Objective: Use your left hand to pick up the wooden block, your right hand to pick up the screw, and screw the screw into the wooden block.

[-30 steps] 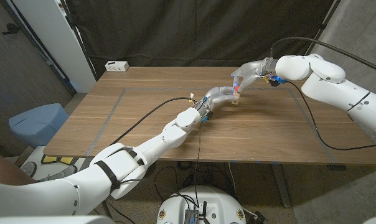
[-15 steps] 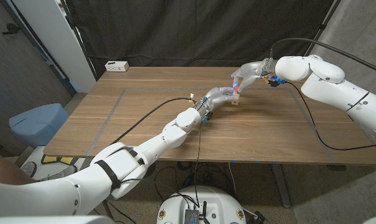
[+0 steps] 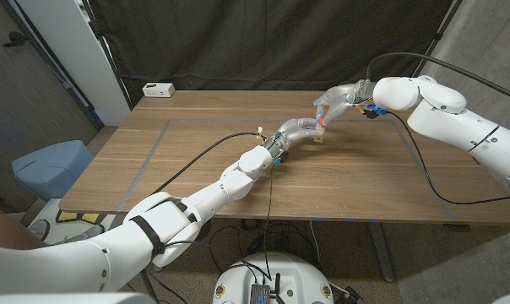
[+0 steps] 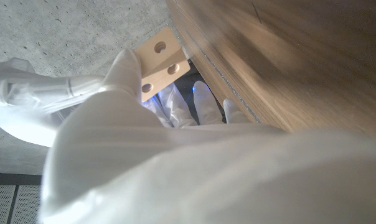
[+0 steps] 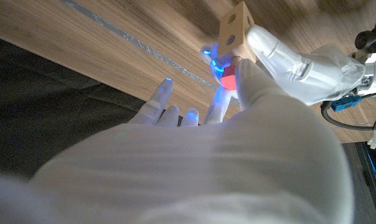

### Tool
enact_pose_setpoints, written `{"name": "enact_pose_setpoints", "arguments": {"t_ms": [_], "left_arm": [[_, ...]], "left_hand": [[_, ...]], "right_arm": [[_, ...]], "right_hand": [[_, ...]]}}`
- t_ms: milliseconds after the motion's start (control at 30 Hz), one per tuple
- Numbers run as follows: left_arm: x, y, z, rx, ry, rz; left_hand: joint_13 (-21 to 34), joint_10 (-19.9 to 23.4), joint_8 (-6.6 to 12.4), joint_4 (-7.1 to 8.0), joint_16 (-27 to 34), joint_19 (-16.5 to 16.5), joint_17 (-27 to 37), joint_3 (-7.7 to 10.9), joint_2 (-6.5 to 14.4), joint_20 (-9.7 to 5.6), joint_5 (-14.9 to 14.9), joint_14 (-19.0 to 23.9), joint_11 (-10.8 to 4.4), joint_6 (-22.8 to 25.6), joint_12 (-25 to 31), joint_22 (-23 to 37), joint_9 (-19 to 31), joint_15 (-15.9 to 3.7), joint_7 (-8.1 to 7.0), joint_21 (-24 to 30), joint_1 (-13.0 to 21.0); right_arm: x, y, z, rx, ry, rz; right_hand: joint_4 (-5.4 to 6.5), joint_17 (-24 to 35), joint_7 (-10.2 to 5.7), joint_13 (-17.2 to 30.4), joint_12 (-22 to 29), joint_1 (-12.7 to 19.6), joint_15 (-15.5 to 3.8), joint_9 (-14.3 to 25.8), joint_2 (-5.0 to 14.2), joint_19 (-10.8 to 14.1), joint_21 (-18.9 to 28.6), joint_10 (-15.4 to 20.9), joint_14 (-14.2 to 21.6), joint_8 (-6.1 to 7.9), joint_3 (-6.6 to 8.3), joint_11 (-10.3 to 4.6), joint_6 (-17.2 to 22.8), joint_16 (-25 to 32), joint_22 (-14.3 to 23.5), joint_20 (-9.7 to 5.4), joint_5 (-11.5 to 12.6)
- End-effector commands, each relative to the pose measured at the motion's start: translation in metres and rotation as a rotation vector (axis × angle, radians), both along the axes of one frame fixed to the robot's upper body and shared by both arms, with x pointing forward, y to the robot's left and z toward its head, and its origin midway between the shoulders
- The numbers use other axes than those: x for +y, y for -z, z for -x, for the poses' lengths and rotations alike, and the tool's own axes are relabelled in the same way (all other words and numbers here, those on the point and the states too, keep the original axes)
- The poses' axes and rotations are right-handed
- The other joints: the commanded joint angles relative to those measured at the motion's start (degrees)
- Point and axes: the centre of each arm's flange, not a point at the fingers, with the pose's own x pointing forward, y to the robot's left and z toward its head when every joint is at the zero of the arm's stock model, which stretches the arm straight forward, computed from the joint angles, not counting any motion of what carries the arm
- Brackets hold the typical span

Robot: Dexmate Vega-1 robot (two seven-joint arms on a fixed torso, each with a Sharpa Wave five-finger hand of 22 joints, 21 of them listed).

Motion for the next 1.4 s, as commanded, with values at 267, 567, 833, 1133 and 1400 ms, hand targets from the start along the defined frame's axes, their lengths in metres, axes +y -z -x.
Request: {"name": "enact_pose_setpoints", "arguments": {"t_ms": [267,567,833,1133,1400], "left_arm": [[-0.0004,-0.0009,-0.0019,0.005,0.007,-0.005],[-0.0006,-0.0011,-0.002,0.006,0.009,-0.006],[-0.0006,-0.001,-0.0024,0.008,0.012,-0.007],[-0.0009,-0.0007,-0.003,0.011,0.014,-0.011],[-0.0012,-0.0004,-0.0028,0.01,0.015,-0.011]], "left_hand": [[5.1,1.0,0.48,0.37,0.0,0.5,0.1,0.29,2.6,-0.15,0.3,0.6,-0.66,4.7,0.3,0.2,0.7,-6.05,1.86,0.2,-1.1],[5.1,1.0,0.44,0.3,-0.1,0.5,0.1,0.29,2.6,-0.22,0.3,0.6,-0.67,4.6,0.3,0.2,0.7,-6.09,1.83,0.3,-1.0],[5.1,1.0,0.35,0.37,0.0,0.6,0.1,0.27,2.6,-0.24,0.3,0.6,-0.66,4.4,0.3,0.2,0.8,-6.05,1.78,0.3,-1.1],[5.2,1.0,0.34,0.41,0.0,0.6,0.2,0.29,2.7,-0.21,0.4,0.8,-0.65,4.4,0.2,0.2,0.8,-6.04,1.76,0.3,-1.1],[5.1,0.9,0.33,0.36,0.0,0.6,0.2,0.33,2.7,-0.2,0.4,0.7,-0.66,4.4,0.2,0.2,0.8,-5.99,1.83,0.3,-1.0]], "right_arm": [[-0.0021,0.0041,-0.0046,0.008,0.011,-0.026],[-0.0024,0.0044,-0.0043,0.006,0.013,-0.034],[-0.0022,0.0041,-0.0052,0.001,0.013,-0.037],[-0.0035,0.006,-0.0056,-0.004,0.021,-0.048],[-0.0041,0.0078,-0.0051,-0.011,0.028,-0.054]], "right_hand": [[0.23,0.2,0.7,0.0,0.5,-1.3,-2.9,0.6,0.07,1.1,-0.1,0.9,1.2,0.97,-0.87,0.64,0.6,0.5,0.1,-1.93,-0.2],[0.38,0.3,1.61,0.0,0.7,-2.0,-2.77,0.9,0.06,1.7,-0.1,1.9,1.9,1.72,-1.21,1.0,1.4,0.7,0.1,-2.04,-0.2],[0.51,0.4,3.1,0.0,0.9,-2.9,-3.06,0.8,0.13,2.4,-0.1,3.4,2.8,2.47,-1.48,1.51,3.0,0.9,0.1,-2.39,-0.2],[0.63,0.5,4.64,0.0,0.9,-3.8,-3.64,-0.2,0.12,3.0,-0.2,4.3,3.7,2.27,-1.49,1.64,4.1,1.0,0.1,-2.72,-0.2],[1.25,0.4,5.47,-0.1,1.2,-5.8,-3.71,-1.4,0.13,3.6,-0.3,5.9,4.7,1.99,-1.81,2.47,5.6,1.1,0.1,-2.79,-0.3]]}}
